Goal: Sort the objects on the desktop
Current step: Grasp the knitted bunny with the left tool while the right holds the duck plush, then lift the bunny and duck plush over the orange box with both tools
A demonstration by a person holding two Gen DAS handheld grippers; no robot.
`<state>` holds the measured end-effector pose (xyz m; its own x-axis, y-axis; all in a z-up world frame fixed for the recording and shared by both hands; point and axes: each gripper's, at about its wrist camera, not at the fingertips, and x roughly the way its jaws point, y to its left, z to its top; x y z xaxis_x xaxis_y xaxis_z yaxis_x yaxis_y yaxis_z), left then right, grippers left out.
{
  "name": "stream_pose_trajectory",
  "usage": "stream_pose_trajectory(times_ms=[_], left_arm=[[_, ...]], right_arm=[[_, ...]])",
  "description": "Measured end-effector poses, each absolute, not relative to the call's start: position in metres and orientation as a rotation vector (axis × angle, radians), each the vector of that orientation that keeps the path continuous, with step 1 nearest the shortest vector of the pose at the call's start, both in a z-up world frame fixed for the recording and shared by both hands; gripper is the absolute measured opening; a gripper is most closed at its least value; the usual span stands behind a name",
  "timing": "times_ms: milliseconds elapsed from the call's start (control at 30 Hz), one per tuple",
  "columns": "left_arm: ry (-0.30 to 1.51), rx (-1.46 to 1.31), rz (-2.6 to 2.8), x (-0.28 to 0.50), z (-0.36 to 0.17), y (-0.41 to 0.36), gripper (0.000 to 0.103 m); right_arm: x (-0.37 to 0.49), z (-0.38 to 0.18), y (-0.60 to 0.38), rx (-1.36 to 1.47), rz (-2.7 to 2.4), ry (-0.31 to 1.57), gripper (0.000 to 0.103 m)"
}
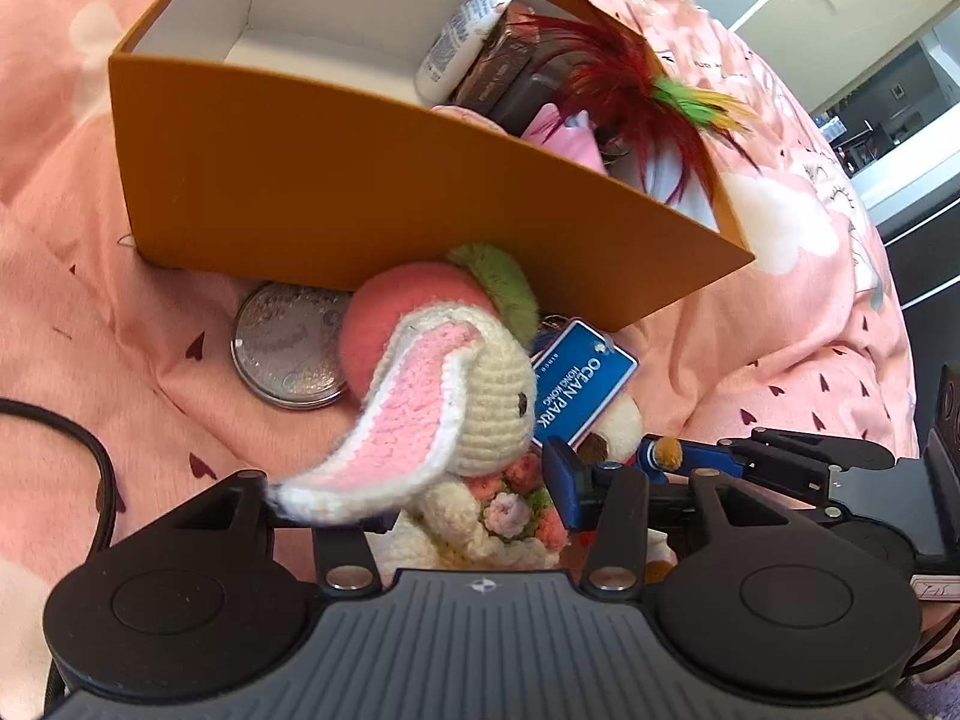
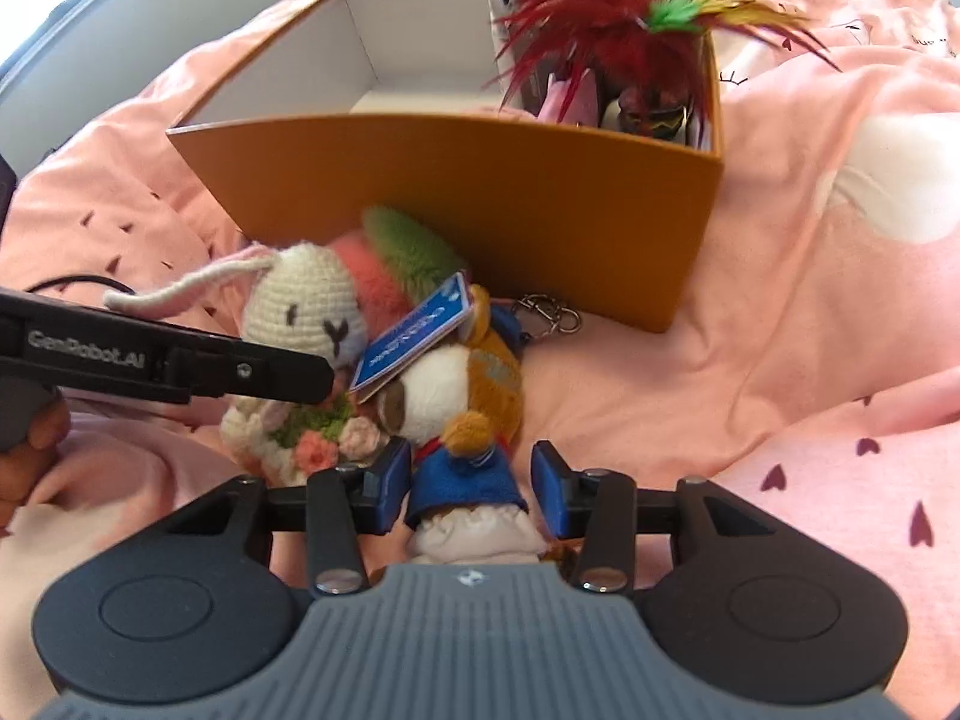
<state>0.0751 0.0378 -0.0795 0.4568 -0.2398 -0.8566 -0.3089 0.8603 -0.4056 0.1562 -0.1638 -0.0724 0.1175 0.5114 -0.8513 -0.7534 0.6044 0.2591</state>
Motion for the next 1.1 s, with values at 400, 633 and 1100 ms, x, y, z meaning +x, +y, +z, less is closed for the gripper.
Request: stream_pose_trajectory(times_ms=[400,633,1100], left_arm=[[1.033,-0.512,0.019,0.066,-0.060,0.035,0.035],[0.953,-0.468,-0.028,0.058,-0.013,0.041,0.035],[0.801,-0.353,-0.019,0.092,0.077,0.092,0.035]], right_arm=[[0.156,-0.051,-0.185,-0.080,0.919,1.125,0.031],[0.159,-0.002,-0.208,0.061,0.923,1.027,0.030],[0.198,0.053,-0.147,0.202,0.968,0.858,0.031]])
